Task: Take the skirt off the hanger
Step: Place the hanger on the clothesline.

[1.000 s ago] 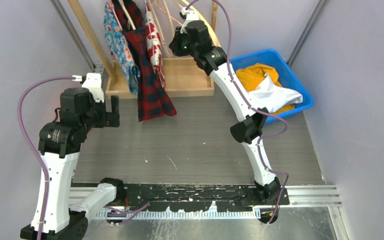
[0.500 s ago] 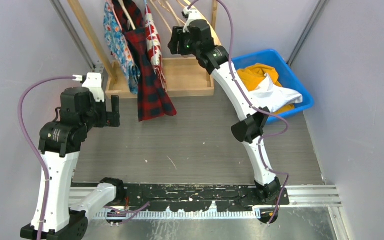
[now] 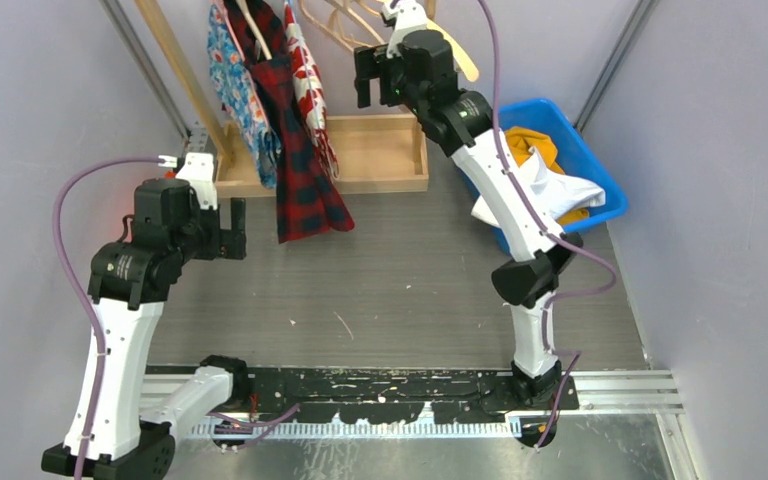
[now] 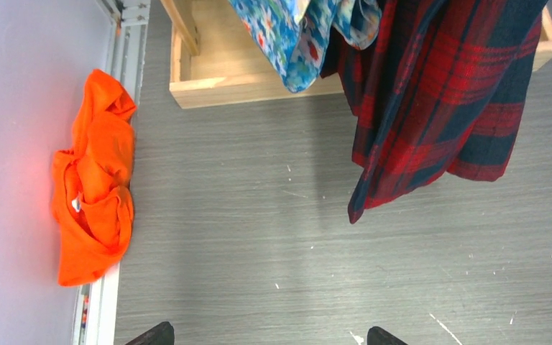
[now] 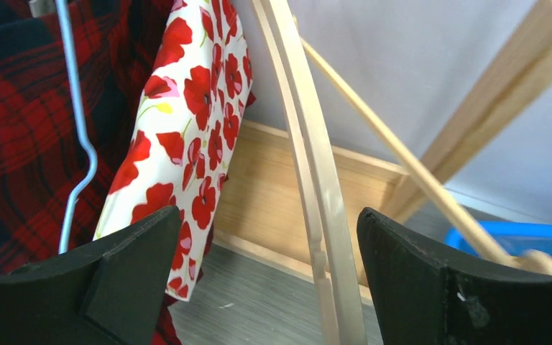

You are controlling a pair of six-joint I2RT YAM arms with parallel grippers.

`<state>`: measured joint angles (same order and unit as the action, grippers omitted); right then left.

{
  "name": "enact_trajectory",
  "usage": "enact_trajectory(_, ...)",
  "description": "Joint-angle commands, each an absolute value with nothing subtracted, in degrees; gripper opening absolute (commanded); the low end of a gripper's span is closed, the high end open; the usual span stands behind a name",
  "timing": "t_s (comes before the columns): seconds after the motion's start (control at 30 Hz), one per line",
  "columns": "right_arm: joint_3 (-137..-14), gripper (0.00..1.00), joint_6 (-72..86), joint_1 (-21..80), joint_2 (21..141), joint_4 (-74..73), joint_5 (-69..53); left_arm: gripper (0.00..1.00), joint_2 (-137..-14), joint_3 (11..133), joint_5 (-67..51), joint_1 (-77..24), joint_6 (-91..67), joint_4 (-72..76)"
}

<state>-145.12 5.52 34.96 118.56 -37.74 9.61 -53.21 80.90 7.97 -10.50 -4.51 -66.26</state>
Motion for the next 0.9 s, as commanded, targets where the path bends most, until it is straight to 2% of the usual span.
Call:
enact_trajectory(0.0, -140.26, 0.98, -1.34, 37.28, 109.25, -33.77, 14.63, 0.99, -52.47, 79.67, 7.19, -11.02, -5.27, -62.95)
enact_trajectory(0.23, -137.05, 1.0, -5.45, 40.63, 105.86, -35.79, 13.13, 0.99, -52.61, 77.63, 7.48, -11.43, -5.18, -62.05)
enact_trajectory(0.5, -137.58, 1.0, -7.21, 41.19, 106.16, -36.25, 16.96, 0.99, -52.26, 76.49, 7.17, -11.43, -5.3, -61.26)
enact_trajectory(0.87, -136.22, 1.0, -12.12, 42.61, 101.86, -33.64, 17.1, 0.99, -58.29, 81.82, 10.02, -11.4, -4.63, -58.29)
